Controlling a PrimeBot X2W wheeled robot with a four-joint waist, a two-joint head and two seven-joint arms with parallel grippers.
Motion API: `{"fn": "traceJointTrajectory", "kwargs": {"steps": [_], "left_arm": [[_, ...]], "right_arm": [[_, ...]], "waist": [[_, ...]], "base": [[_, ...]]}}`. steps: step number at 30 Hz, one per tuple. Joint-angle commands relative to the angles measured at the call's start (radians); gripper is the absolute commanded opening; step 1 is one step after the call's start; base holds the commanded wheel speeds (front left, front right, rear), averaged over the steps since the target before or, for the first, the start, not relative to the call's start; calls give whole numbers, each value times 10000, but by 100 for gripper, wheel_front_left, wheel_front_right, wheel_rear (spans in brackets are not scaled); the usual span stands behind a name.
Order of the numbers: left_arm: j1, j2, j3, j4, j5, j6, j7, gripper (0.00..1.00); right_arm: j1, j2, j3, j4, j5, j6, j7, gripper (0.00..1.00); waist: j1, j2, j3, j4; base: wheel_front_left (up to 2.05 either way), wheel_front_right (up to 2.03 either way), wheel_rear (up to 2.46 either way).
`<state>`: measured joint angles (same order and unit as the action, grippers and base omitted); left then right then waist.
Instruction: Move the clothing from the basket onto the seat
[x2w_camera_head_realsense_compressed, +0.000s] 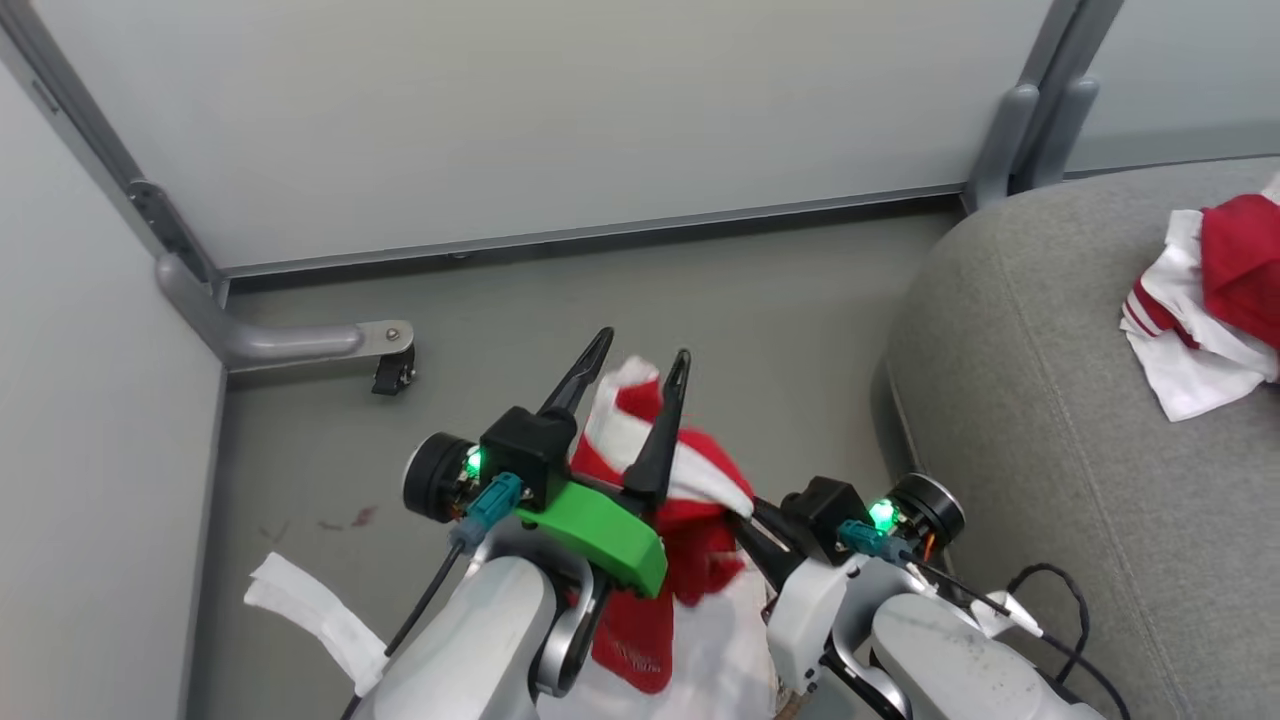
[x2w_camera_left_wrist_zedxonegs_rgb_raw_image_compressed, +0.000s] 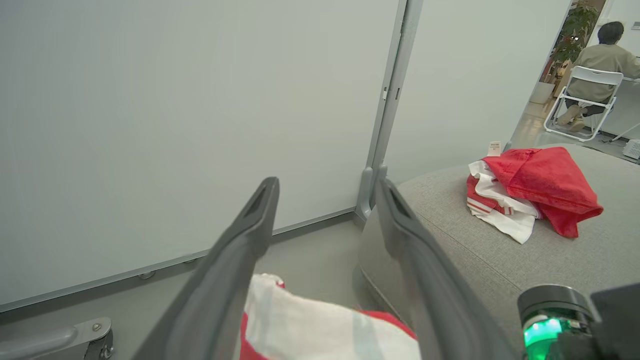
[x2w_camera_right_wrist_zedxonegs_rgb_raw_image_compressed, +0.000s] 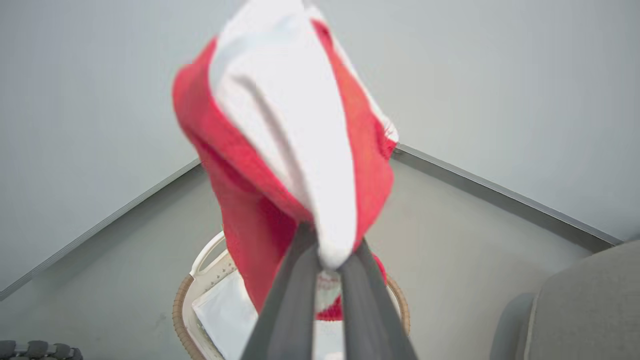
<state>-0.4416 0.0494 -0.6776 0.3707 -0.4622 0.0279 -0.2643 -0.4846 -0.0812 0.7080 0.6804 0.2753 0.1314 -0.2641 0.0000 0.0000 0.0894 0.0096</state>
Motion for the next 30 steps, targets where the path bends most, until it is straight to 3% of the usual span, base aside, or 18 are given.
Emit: {"fn": "traceJointTrajectory", "kwargs": {"steps": [1, 21, 30], "left_arm": [[155, 25, 177, 109, 163, 10, -2, 100], [1307, 30, 2481, 357, 1692, -796, 1, 100], [1122, 39, 2086, 384, 1784, -1139, 1, 100]], "right_arm": [[259, -122, -127, -162, 35, -14, -5, 0], [1949, -461, -3114, -2810, -419, -14, -6, 0], [2159, -531, -4538, -3895, -754, -14, -5, 0]], "waist": [[0, 0, -70, -563], [0, 0, 209, -5121], [0, 0, 546, -5576]], "base": [[0, 0, 0], [0, 0, 0], [0, 0, 0]]}}
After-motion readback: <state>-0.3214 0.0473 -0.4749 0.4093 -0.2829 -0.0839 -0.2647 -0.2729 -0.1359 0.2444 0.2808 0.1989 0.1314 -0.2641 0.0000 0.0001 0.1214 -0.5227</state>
